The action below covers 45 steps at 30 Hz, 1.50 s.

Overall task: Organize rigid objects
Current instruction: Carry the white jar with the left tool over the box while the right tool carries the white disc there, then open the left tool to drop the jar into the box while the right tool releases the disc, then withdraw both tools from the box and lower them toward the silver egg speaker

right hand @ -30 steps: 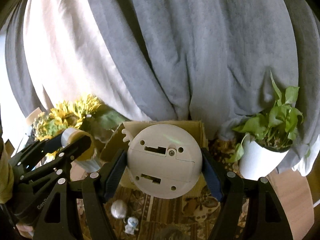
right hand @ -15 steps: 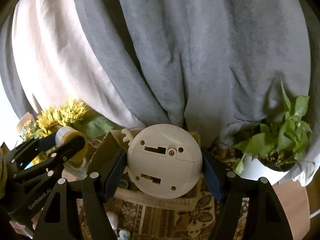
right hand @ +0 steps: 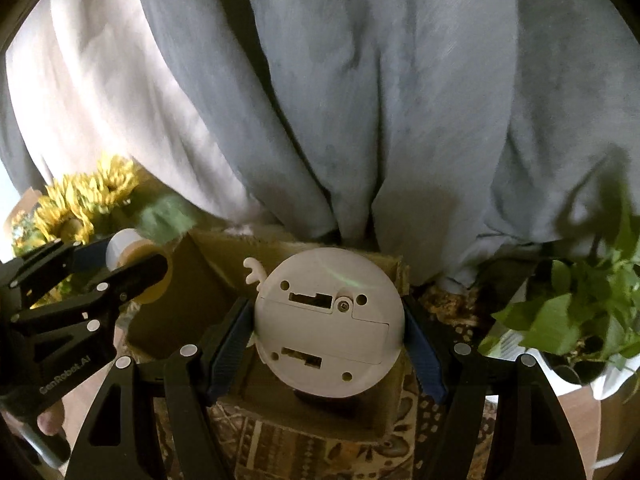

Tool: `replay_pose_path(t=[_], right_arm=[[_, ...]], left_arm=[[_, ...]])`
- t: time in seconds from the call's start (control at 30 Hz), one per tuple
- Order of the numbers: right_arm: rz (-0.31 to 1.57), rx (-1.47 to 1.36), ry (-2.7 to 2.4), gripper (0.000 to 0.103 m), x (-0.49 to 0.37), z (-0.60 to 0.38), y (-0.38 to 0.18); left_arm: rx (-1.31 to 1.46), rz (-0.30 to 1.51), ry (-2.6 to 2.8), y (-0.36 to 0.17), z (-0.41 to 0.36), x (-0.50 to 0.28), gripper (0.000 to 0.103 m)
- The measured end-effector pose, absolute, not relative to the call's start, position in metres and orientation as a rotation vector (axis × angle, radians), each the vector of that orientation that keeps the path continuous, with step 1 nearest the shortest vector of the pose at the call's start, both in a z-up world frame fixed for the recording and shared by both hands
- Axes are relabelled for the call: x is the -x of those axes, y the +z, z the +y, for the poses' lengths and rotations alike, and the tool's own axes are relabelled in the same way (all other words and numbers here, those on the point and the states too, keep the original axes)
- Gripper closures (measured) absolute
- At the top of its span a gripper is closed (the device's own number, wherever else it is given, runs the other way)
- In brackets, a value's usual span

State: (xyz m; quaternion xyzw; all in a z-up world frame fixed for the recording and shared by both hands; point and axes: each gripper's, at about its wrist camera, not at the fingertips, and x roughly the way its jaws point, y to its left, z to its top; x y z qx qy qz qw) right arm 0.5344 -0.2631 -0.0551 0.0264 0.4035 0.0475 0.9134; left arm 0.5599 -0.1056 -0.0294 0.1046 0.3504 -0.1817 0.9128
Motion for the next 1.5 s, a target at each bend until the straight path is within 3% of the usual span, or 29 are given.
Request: replay_pose_path(t=[0.5, 0.6, 1.2, 1.5], right_arm=[[0.963, 0.005, 0.123, 0.029, -0.557, -0.261, -0.093], [0.978, 0.019, 0.115, 0.027, -0.558, -0.259, -0.099], [0.757, -0.023, -0.004, 0.026, -0.5, -0.262, -0.048], [0.704, -0.036, -0.041, 0.023, -0.463, -0.261, -0.044]], left_arm=[[-0.279, 0.866, -0.41, -0.07, -0.113, -0.579, 0.062], [-0.277, 0.864, -0.382, -0.072, -0.112, -0.578, 0.049], [-0.226, 0.626, -0.177, -0.03, -0.082, -0.499, 0.048], [-0.164, 0.631, -0.173, -0.033, -0.069, -0.462, 0.047]])
